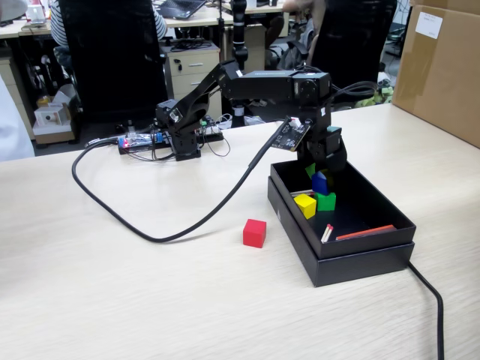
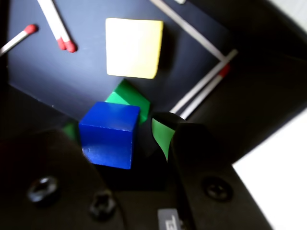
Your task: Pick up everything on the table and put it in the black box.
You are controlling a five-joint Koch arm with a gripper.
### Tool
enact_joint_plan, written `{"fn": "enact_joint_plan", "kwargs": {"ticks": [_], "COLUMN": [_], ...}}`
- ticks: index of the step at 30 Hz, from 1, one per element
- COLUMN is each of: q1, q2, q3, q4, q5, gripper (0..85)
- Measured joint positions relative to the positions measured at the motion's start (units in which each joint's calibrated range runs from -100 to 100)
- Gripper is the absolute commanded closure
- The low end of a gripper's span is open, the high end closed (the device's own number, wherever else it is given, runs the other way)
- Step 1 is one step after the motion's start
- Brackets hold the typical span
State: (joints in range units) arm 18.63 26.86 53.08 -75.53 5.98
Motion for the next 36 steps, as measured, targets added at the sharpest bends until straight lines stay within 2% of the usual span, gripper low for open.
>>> {"fn": "enact_joint_plan", "kwargs": {"ticks": [5,6,7,16,21,28,36], "q1": [-0.68,-2.88,-2.93,-12.01,-15.34,-16.46,-15.97], "q2": [-4.27,-11.65,-11.78,-17.22,-16.57,-11.00,-3.88], "q3": [0.00,0.73,0.82,1.19,1.10,-6.57,-6.66], "q4": [-1.32,-1.39,-1.39,-1.86,-1.94,-1.94,-1.94], "q5": [0.29,-0.24,-0.29,-7.08,-8.94,-9.57,-9.13], "gripper": [44.8,44.8,44.8,41.4,41.4,39.2,39.2]}}
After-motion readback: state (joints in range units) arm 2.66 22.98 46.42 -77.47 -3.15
